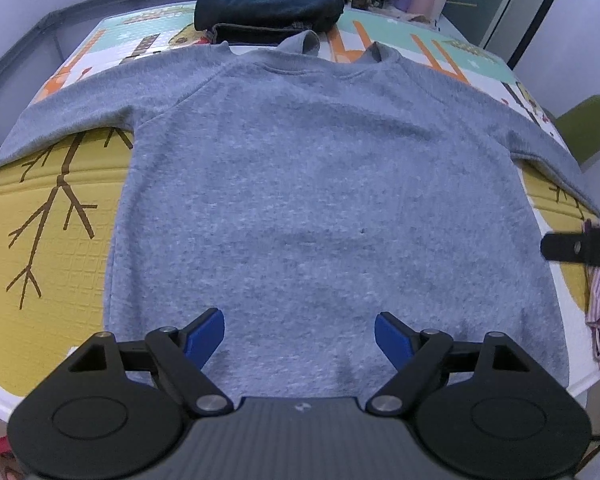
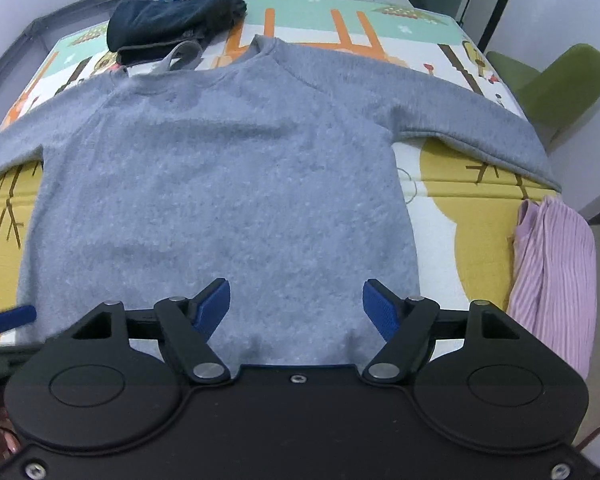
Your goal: Fold clothes
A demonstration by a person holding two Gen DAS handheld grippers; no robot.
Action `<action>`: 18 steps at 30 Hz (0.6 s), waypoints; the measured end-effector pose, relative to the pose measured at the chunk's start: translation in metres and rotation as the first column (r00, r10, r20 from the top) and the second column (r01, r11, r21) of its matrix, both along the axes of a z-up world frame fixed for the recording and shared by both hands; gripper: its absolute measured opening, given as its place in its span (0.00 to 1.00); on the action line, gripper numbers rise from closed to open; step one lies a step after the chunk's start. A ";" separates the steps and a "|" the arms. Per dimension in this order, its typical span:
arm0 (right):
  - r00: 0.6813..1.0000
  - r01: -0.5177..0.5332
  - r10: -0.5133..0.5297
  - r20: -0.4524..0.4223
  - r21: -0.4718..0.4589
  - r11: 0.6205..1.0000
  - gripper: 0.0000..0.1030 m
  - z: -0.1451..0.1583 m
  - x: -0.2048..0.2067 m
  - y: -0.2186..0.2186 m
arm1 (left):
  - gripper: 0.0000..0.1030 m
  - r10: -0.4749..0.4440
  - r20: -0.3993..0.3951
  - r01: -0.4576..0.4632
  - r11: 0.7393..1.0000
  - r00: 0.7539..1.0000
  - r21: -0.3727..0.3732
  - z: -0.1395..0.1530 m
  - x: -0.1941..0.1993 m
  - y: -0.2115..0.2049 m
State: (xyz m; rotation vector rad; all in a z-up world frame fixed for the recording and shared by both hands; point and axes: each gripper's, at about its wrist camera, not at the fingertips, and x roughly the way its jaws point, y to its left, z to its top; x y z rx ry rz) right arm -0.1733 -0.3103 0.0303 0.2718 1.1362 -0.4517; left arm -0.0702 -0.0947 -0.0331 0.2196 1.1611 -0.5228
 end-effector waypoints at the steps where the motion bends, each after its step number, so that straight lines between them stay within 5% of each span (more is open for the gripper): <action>1: 1.000 0.008 -0.008 -0.006 0.006 1.000 0.70 0.001 0.003 -0.001 | 0.82 -0.004 0.000 0.004 1.000 1.000 0.006 0.000 0.001 0.000; 6: 0.998 0.032 -0.029 -0.053 0.055 0.998 0.70 0.005 0.016 -0.005 | 0.82 0.001 -0.018 -0.001 1.000 1.000 0.029 -0.002 0.008 0.000; 18: 0.993 -0.028 0.029 -0.110 0.010 1.000 0.70 0.017 0.040 0.018 | 0.82 0.033 -0.056 -0.030 0.998 0.998 0.063 -0.009 0.023 0.000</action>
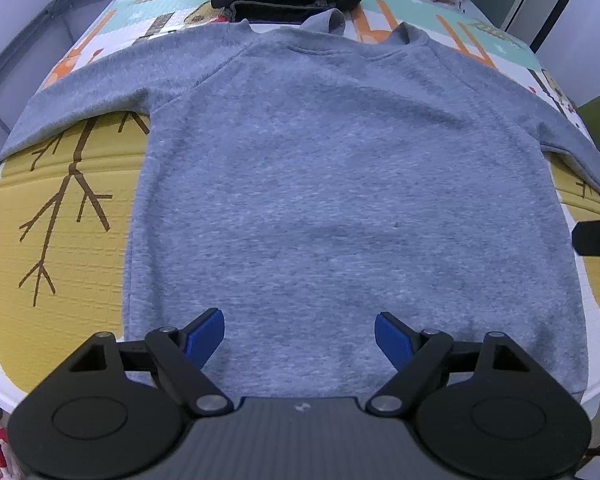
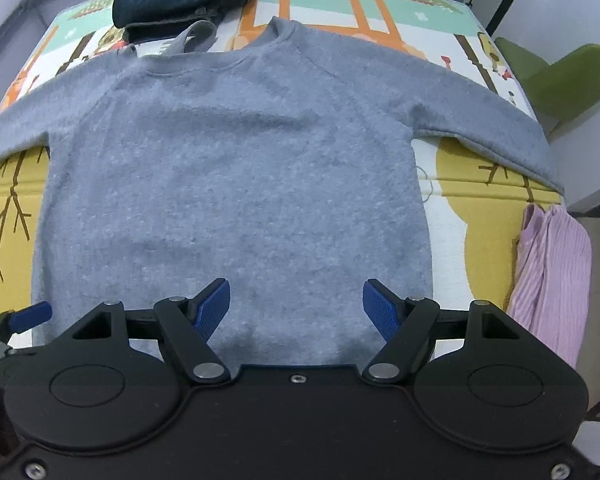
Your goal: Fold clothes
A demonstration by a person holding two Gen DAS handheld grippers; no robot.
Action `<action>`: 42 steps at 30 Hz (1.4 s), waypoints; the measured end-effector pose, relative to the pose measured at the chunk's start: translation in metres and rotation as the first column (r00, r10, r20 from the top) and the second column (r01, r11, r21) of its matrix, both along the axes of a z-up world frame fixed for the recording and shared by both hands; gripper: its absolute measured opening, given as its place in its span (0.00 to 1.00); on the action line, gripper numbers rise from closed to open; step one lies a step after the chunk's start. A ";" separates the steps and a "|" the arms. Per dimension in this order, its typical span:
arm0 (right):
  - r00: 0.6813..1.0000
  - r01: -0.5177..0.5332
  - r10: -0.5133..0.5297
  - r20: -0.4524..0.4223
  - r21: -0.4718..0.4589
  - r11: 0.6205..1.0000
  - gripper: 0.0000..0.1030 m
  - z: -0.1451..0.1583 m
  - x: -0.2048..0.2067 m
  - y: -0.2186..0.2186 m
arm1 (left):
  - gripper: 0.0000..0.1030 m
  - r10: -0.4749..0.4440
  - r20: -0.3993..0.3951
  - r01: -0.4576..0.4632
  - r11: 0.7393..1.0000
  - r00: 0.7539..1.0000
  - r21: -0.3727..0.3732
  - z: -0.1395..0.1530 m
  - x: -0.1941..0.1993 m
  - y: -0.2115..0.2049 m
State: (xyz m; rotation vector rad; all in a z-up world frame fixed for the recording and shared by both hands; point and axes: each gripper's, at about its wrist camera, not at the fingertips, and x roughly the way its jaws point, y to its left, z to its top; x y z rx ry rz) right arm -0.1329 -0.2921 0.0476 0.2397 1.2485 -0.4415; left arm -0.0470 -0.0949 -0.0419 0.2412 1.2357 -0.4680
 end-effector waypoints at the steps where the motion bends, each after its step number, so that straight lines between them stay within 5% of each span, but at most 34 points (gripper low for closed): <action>1: 1.000 0.005 -0.005 0.001 -0.009 1.000 0.70 0.002 0.001 0.000 | 0.82 0.000 -0.005 0.000 1.000 1.000 -0.003 0.000 0.000 -0.001; 7: 0.999 0.050 -0.049 0.024 -0.022 0.999 0.70 0.010 -0.004 -0.010 | 0.82 0.003 -0.012 -0.003 1.000 1.000 -0.008 -0.002 0.001 -0.006; 27: 0.991 0.100 -0.105 0.082 0.061 0.993 0.70 -0.030 -0.033 -0.030 | 0.82 0.011 0.066 -0.009 0.999 0.998 -0.042 0.013 -0.003 -0.017; 42: 0.976 0.089 -0.111 0.188 0.123 0.988 0.70 -0.058 -0.055 -0.018 | 0.97 0.000 0.156 0.009 0.998 0.988 -0.062 0.032 -0.002 -0.035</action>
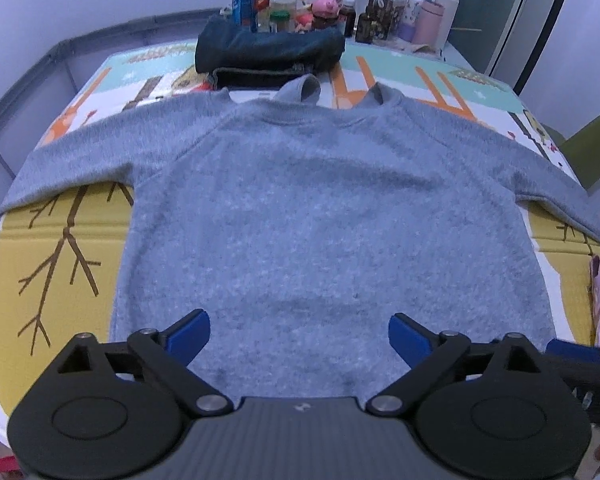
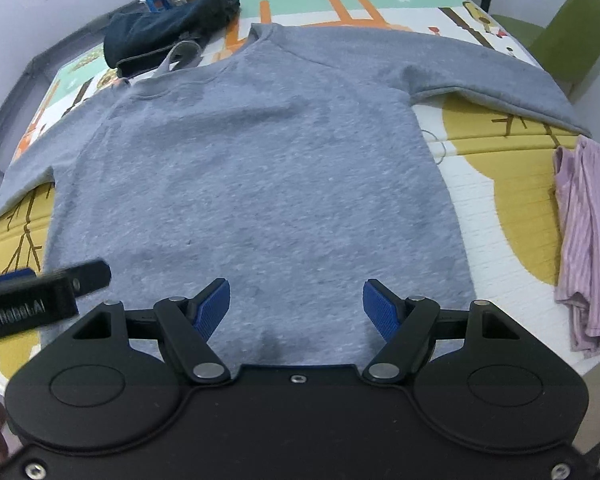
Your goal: Fold clothes
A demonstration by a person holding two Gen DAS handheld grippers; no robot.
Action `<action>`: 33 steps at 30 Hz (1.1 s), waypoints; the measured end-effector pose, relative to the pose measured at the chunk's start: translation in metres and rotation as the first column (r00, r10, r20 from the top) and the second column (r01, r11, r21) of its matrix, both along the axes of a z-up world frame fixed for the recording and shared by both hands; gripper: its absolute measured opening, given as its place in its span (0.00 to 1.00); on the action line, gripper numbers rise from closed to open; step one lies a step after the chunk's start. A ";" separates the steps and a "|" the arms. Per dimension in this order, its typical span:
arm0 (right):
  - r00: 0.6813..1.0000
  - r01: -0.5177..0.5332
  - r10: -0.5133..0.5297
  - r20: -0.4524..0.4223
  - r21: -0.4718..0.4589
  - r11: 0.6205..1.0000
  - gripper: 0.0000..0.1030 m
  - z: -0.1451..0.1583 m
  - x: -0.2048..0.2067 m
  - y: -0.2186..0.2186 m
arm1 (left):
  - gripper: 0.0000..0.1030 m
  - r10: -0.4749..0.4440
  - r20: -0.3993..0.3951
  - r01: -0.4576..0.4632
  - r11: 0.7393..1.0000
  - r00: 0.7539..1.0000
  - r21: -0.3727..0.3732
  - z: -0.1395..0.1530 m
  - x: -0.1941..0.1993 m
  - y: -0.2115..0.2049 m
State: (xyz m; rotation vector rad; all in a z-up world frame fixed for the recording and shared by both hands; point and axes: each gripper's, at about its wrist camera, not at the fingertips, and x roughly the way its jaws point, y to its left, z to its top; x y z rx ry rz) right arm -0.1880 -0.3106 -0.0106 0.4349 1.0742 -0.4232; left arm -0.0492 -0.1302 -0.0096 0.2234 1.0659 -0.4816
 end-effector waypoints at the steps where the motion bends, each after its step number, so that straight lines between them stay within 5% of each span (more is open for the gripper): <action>1: 1.000 -0.005 0.005 0.009 -0.002 1.000 0.70 -0.002 -0.002 0.002 | 0.98 0.000 0.000 0.000 1.000 1.000 0.001 0.000 0.000 0.000; 33: 0.992 0.122 -0.121 0.034 -0.017 0.992 0.70 0.003 -0.016 0.004 | 1.00 -0.130 -0.046 0.131 0.991 0.990 0.019 -0.009 -0.001 -0.005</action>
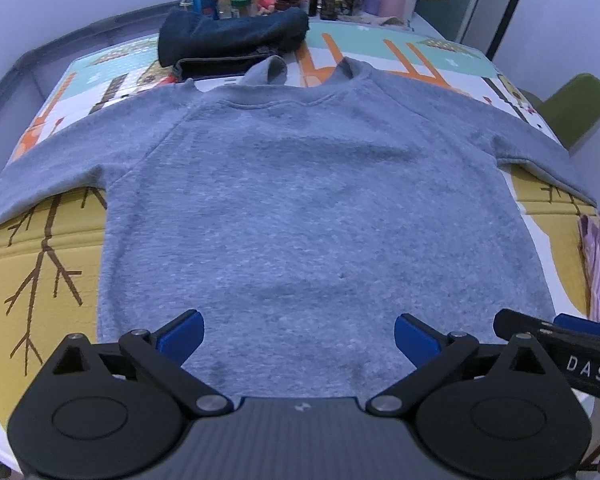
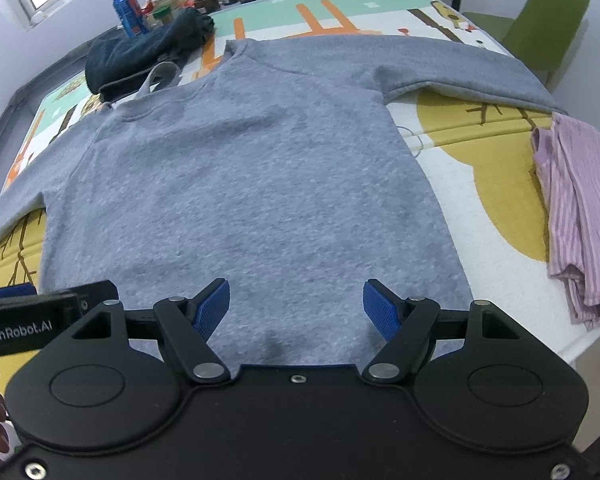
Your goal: Fold clothes
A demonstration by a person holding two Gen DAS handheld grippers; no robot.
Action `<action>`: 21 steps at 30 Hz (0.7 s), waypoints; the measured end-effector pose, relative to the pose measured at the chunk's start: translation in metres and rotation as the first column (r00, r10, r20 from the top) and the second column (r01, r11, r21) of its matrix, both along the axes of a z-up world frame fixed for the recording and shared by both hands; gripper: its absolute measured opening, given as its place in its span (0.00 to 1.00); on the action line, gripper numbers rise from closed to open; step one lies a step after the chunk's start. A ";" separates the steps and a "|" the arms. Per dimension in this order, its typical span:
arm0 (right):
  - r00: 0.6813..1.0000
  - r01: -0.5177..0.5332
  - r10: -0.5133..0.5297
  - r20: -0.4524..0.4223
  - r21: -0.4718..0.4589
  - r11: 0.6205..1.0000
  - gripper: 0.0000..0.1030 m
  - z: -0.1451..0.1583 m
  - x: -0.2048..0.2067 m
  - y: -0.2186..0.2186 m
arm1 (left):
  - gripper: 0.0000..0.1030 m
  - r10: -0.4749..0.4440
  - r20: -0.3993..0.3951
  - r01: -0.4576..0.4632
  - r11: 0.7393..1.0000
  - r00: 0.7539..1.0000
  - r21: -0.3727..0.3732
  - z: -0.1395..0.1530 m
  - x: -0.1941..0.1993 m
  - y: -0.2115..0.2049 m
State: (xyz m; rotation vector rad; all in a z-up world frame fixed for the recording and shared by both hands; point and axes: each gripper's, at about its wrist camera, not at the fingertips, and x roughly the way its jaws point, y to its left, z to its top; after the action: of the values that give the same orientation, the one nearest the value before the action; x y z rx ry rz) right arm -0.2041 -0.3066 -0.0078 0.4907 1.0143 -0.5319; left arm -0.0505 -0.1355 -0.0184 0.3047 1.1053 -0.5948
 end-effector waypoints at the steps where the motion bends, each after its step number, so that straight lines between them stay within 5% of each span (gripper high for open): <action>1: 1.000 0.008 -0.008 0.000 -0.004 1.000 0.70 0.000 -0.001 0.001 | 1.00 -0.007 -0.001 0.007 1.000 1.000 -0.002 -0.001 0.000 -0.001; 21: 0.993 0.118 -0.117 0.013 -0.039 0.992 0.70 0.012 -0.016 -0.023 | 1.00 -0.130 0.016 0.130 0.992 0.991 -0.007 0.006 -0.019 -0.038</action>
State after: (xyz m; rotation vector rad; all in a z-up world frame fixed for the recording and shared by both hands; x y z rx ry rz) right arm -0.2206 -0.3296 0.0039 0.5196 0.9669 -0.6527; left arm -0.0697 -0.1739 -0.0127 0.3759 1.0736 -0.7106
